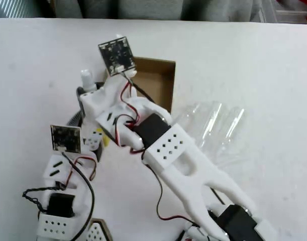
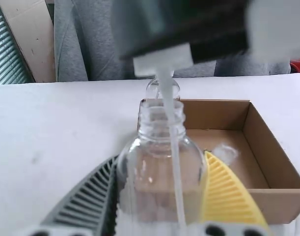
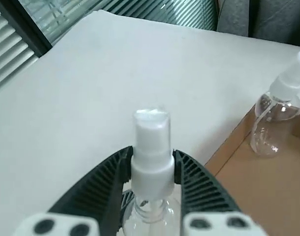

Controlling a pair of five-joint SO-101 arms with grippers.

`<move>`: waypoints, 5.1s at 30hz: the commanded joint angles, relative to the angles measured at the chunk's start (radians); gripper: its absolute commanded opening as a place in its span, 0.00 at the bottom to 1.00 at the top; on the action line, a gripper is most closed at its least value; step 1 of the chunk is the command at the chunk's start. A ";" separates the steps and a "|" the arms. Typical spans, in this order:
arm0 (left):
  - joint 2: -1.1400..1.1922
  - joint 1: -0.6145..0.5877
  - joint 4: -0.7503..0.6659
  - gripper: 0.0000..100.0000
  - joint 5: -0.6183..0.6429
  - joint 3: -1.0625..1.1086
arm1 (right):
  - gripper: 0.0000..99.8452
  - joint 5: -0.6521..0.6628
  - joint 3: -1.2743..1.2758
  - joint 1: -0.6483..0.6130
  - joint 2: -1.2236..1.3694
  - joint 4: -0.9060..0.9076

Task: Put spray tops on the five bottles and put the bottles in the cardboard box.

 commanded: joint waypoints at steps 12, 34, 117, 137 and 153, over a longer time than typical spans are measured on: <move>-0.016 -0.025 -0.026 0.02 0.009 -0.002 | 0.06 0.015 0.026 -0.012 -0.087 -0.016; -0.016 -0.028 -0.029 0.02 0.012 -0.002 | 0.34 0.020 0.110 -0.050 -0.119 -0.044; 0.931 -0.013 -0.460 0.02 0.015 -0.614 | 0.02 0.026 1.019 0.667 -0.444 -0.556; 1.349 -0.004 -1.043 0.02 0.011 -0.609 | 0.02 0.026 1.019 0.667 -0.444 -0.556; 1.830 0.048 -1.613 0.02 0.014 -0.631 | 0.02 0.026 1.019 0.667 -0.444 -0.556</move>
